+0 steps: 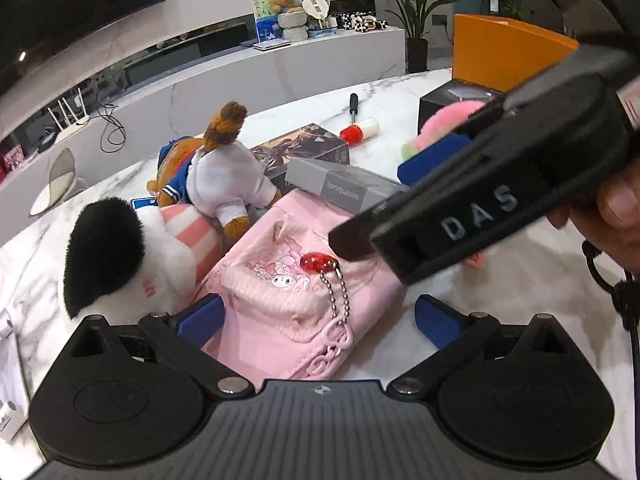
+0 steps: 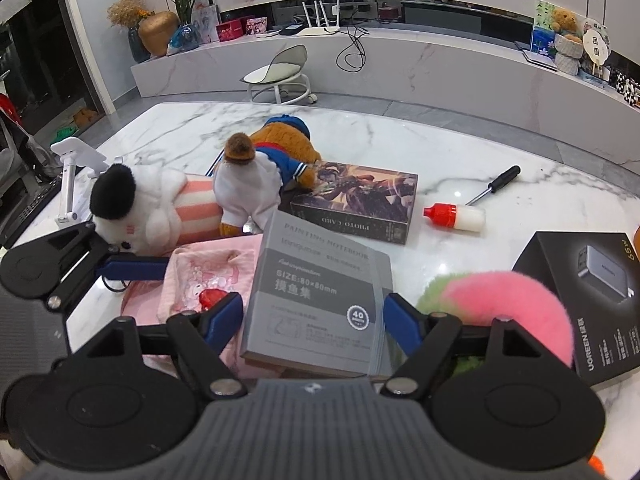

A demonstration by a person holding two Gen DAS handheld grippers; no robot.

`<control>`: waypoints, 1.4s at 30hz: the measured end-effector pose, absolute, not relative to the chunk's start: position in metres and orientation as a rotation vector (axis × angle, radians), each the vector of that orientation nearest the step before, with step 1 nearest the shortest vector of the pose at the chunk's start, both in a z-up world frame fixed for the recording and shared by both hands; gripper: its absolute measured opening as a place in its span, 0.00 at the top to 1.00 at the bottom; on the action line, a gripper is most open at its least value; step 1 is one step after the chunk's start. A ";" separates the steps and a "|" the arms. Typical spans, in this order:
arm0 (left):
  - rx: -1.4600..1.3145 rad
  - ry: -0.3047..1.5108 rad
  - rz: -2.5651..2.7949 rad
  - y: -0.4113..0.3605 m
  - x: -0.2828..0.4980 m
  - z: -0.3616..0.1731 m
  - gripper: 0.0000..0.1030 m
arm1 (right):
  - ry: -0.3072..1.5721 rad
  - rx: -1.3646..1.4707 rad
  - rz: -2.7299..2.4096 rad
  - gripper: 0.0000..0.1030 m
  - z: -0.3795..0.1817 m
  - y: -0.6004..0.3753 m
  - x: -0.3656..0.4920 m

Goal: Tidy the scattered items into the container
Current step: 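Grasp the pink backpack with the left tool while the right tool grasps the grey box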

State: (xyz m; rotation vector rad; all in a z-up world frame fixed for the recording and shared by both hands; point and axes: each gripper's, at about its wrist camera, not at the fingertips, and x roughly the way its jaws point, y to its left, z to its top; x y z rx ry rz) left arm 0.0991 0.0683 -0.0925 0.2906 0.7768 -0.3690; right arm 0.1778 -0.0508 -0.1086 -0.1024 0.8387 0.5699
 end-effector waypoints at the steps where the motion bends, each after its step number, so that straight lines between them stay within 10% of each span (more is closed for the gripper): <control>1: 0.281 0.777 -0.371 0.070 0.101 -0.092 0.00 | 0.843 -0.096 0.574 0.29 -0.107 -0.052 0.178; 25: 0.091 0.773 -0.404 0.097 0.109 -0.066 0.47 | 0.918 -0.049 0.546 0.85 -0.066 -0.089 0.197; 42: 0.050 0.738 -0.375 0.103 0.104 -0.046 0.60 | 0.904 -0.087 0.557 0.85 -0.063 -0.087 0.190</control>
